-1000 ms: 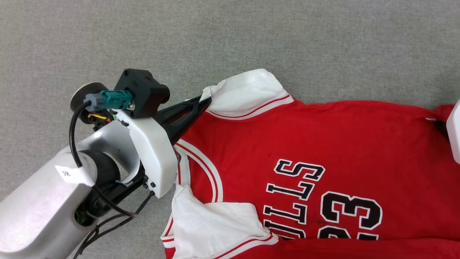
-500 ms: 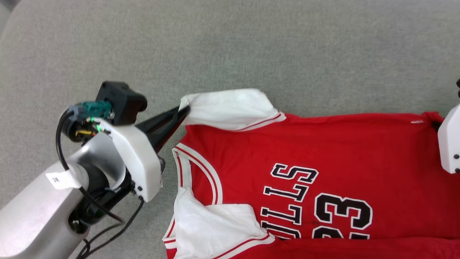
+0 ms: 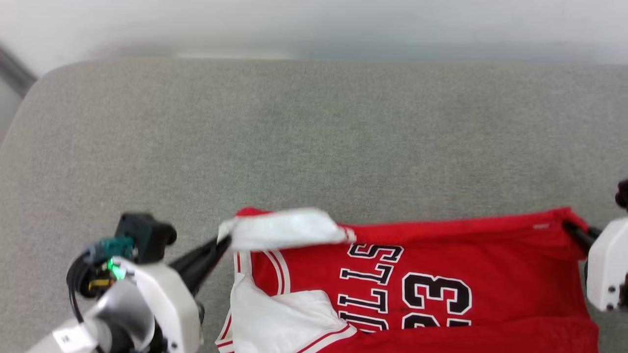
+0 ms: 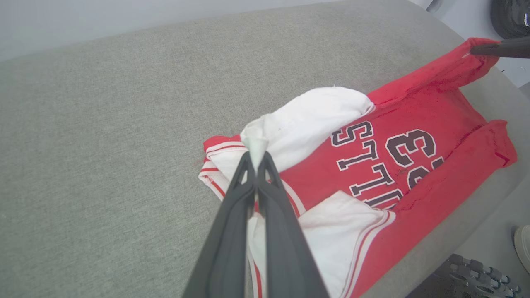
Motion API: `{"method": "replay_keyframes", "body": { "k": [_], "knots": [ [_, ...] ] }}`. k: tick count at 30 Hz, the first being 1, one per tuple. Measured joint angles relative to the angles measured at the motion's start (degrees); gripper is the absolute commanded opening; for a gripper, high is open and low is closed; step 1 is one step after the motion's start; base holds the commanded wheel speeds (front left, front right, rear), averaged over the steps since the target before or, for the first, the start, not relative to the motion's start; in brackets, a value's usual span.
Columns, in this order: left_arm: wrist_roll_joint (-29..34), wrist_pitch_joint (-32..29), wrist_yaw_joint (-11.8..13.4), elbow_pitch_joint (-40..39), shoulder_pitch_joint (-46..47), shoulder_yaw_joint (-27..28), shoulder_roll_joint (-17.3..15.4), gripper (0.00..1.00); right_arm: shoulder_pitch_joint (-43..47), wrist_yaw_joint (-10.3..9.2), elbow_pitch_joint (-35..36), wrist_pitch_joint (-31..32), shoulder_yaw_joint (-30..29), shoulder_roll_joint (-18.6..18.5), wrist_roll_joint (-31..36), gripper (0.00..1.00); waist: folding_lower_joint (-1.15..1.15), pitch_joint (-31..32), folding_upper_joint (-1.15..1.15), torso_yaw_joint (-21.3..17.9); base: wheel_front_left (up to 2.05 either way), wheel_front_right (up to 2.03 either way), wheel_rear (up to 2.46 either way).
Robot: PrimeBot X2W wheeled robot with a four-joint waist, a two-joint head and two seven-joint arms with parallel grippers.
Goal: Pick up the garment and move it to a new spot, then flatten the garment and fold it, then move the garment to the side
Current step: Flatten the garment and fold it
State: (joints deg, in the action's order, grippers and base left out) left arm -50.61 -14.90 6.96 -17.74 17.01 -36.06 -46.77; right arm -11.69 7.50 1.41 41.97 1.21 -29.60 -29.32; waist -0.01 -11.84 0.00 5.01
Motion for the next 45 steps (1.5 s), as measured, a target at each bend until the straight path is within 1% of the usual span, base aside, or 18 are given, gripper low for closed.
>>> {"method": "replay_keyframes", "body": {
  "k": [6,10,13,18,24,29,30,31,32,39,42,45],
  "knots": [
    [-0.75,1.07,3.38,-3.69,-8.44,-0.45,-2.83,0.0,9.44,0.0,3.48,-1.46,-1.09,1.24,-0.48,0.0,0.0,1.84,0.0,-0.88,0.0,0.0,0.0],
    [-1.41,1.4,3.96,-3.92,-12.62,-2.04,-3.52,0.0,13.68,0.0,3.91,-1.72,0.47,1.25,-1.07,0.0,0.0,1.9,0.0,-1.14,0.0,0.0,0.0],
    [-0.43,0.96,4.13,-2.58,-14.07,-3.55,-4.12,0.0,15.12,0.01,3.41,-2.22,1.6,0.36,-1.03,0.0,0.0,1.65,0.0,-1.07,0.0,0.0,0.0],
    [-0.16,0.44,2.94,0.86,-14.54,-5.9,-2.88,0.0,15.79,0.01,1.65,-2.37,3.18,-1.56,-0.41,0.0,0.0,1.17,0.0,-0.78,0.0,0.0,0.0],
    [0.57,0.1,0.68,5.68,-13.72,-8.08,-0.03,0.0,16.02,0.01,0.09,-2.65,6.53,-3.99,0.16,0.0,0.0,0.58,0.0,-0.34,0.0,0.0,0.0],
    [1.43,0.47,-0.41,9.13,-12.41,-8.86,1.51,0.0,15.2,0.0,-1.46,-4.24,8.96,-4.53,-0.21,0.0,0.0,0.12,0.0,-0.47,0.0,0.0,0.0],
    [1.86,0.67,-0.49,9.72,-12.13,-9.12,1.72,0.15,15.17,0.0,-1.78,-4.56,9.29,-4.65,-0.51,0.0,0.0,0.03,0.0,-0.49,0.0,0.0,0.0],
    [2.42,0.91,-0.69,10.17,-11.87,-9.33,1.88,0.57,15.13,0.0,-2.08,-4.75,9.55,-4.72,-0.6,0.35,0.0,-0.03,0.0,-0.51,0.0,0.0,0.0],
    [2.78,1.09,-0.76,10.55,-11.68,-9.49,2.03,1.0,15.06,0.0,-2.27,-5.23,9.77,-4.93,-0.71,1.0,0.0,-0.02,0.0,-0.54,0.0,0.0,0.0],
    [4.3,4.63,-0.86,12.72,-10.96,-9.33,3.31,1.0,14.79,0.02,-2.47,-6.72,9.14,-4.38,-3.83,1.0,0.0,1.82,0.0,-0.66,0.0,0.0,0.0],
    [4.56,7.79,-0.88,12.44,-10.75,-8.0,4.05,1.0,14.8,0.01,-0.74,-6.91,7.02,-4.16,-5.09,1.0,0.01,3.22,0.0,-0.56,0.0,0.0,0.0],
    [5.31,12.65,-0.34,11.68,-10.53,-5.94,4.63,1.0,14.93,0.0,1.23,-6.88,4.11,-3.05,-5.91,1.0,0.01,4.59,0.0,-0.43,0.0,0.0,0.0]
  ]
}}
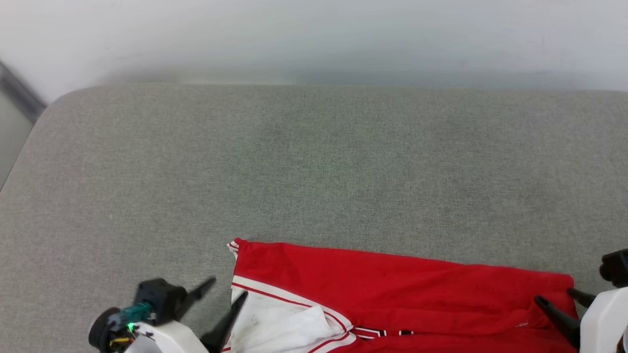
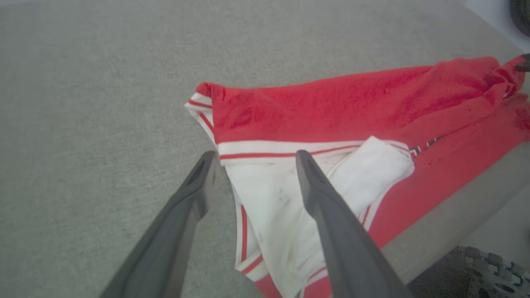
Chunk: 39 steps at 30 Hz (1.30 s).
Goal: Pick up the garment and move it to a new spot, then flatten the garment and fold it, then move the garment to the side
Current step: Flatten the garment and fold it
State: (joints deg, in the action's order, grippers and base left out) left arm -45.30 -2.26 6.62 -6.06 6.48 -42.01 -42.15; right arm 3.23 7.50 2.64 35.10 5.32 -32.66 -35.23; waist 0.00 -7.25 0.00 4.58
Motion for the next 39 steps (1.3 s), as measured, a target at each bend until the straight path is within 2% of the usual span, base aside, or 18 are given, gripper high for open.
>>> {"method": "replay_keyframes", "body": {
  "k": [4,8,14,16,18,24,33,39],
  "knots": [
    [0.69,8.08,2.82,-0.3,0.47,4.05,2.25,1.0,0.57,0.0,1.88,1.33,-4.77,3.34,0.04,1.0,0.0,1.21,0.0,0.27,0.0,0.0,0.0],
    [1.88,15.05,5.05,0.22,0.31,7.35,4.88,1.0,1.3,0.0,2.69,2.72,-9.93,8.71,2.12,1.0,0.0,1.81,0.0,0.5,0.0,0.0,0.0],
    [6.1,17.15,9.71,0.38,-1.9,14.19,9.91,1.0,2.67,-0.01,1.34,4.19,-19.34,17.57,7.6,1.0,0.0,1.9,0.0,1.17,0.0,0.0,0.0],
    [10.26,17.16,10.12,-0.65,-2.85,16.48,11.31,1.0,2.69,-0.01,1.09,4.22,-21.58,20.49,9.16,1.0,0.0,1.7,0.0,1.39,0.0,0.0,0.0],
    [11.8,17.18,10.06,-1.14,-4.41,19.25,13.79,1.0,2.75,-0.01,0.96,4.36,-22.62,22.74,10.25,1.0,0.0,1.47,0.0,1.56,0.0,0.0,0.0],
    [18.83,17.18,7.5,-1.45,-6.64,26.89,19.02,1.0,3.69,-0.01,-0.27,4.16,-24.59,24.6,13.15,1.0,0.0,0.48,0.0,2.23,0.0,0.0,0.0],
    [26.66,17.24,-0.16,-0.46,-7.92,33.67,25.7,1.0,3.51,0.0,-5.36,3.24,-27.84,26.36,14.62,1.0,0.0,-1.27,0.0,3.19,0.0,0.0,0.0],
    [28.89,17.24,-4.67,1.45,-7.87,36.26,28.78,1.0,3.68,-0.12,-7.7,3.16,-25.46,25.65,13.99,1.0,0.0,-2.59,0.0,3.9,0.0,0.0,0.0]
  ]
}}
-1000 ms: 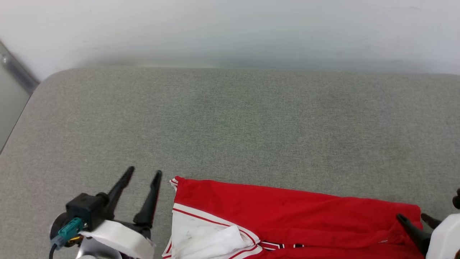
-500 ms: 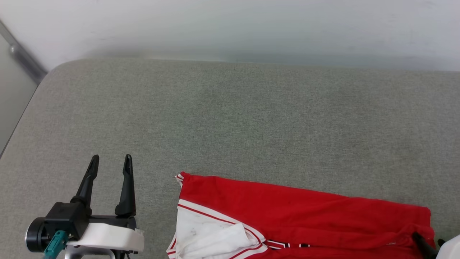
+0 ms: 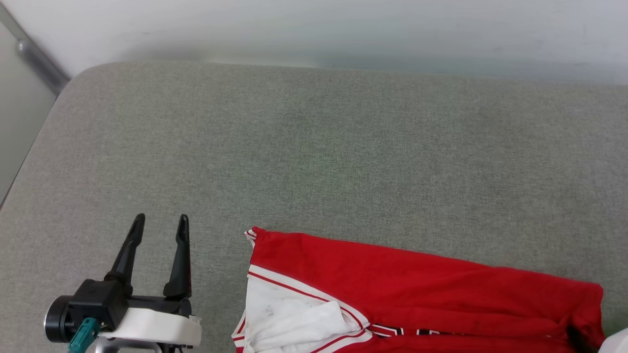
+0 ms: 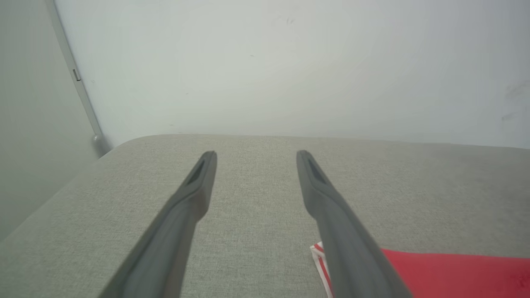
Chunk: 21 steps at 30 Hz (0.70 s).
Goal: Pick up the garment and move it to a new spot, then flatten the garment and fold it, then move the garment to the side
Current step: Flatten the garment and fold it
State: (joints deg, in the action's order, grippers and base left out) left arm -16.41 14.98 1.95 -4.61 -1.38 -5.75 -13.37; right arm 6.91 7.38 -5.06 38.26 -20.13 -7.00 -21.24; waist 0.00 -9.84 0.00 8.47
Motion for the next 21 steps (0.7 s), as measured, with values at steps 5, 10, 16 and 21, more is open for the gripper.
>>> {"method": "replay_keyframes", "body": {
  "k": [5,10,16,21],
  "knots": [
    [1.86,0.0,-2.49,0.93,0.59,2.1,1.88,1.0,0.03,-0.32,-0.62,-0.34,3.03,-1.13,-1.64,1.0,-0.01,-0.97,0.0,0.32,0.0,0.0,0.0],
    [3.57,0.0,-4.57,1.64,1.64,3.55,3.6,1.0,0.03,-0.41,-1.3,-1.22,5.19,-2.15,-2.56,0.42,0.0,-1.72,0.0,0.62,0.0,0.0,0.0],
    [5.09,0.0,-6.11,2.5,1.66,5.46,4.69,1.0,-0.83,0.03,-2.36,-3.76,7.05,-2.23,-3.43,0.0,0.0,-1.14,0.0,0.21,0.0,0.0,0.0],
    [6.37,0.0,-7.08,2.96,1.6,6.19,4.99,1.0,-1.06,0.22,-2.58,-6.14,4.93,-2.48,-2.47,0.0,0.0,-0.1,0.0,-0.37,0.0,0.0,0.0]
  ]
}}
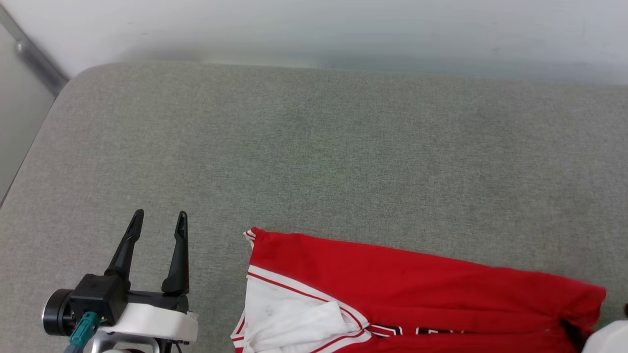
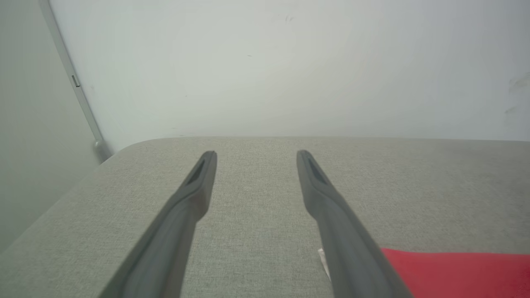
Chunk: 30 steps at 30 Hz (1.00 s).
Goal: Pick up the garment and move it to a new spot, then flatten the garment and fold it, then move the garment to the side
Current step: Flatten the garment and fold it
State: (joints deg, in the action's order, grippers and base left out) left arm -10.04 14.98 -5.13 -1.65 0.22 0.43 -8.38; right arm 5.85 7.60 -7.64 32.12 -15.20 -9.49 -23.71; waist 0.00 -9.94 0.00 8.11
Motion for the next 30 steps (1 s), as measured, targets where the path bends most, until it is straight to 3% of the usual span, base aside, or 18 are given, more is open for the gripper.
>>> {"method": "replay_keyframes", "body": {
  "k": [7,11,17,30],
  "knots": [
    [0.73,0.0,-0.96,0.35,-0.35,0.58,0.35,1.0,-1.26,0.0,-1.97,-0.92,-8.27,-2.02,4.12,0.0,0.0,1.21,0.0,-0.96,0.0,0.0,0.0],
    [0.74,0.01,-1.29,0.56,-1.07,1.4,0.41,1.0,-2.07,-0.05,-2.21,-0.11,-10.69,-1.27,5.08,0.0,0.0,2.16,0.0,-1.49,0.0,0.0,0.0],
    [0.65,0.0,-1.52,1.21,-2.26,1.59,0.66,1.0,-1.53,-0.09,1.41,2.38,-8.97,-0.59,3.64,0.0,0.0,3.87,0.0,-2.64,0.0,0.0,0.0],
    [0.21,0.01,-1.96,2.92,-3.71,1.14,1.27,1.0,5.09,-0.1,17.91,15.04,-0.62,4.72,-8.33,0.0,0.0,7.22,0.0,-2.81,0.0,0.0,0.0]
  ]
}}
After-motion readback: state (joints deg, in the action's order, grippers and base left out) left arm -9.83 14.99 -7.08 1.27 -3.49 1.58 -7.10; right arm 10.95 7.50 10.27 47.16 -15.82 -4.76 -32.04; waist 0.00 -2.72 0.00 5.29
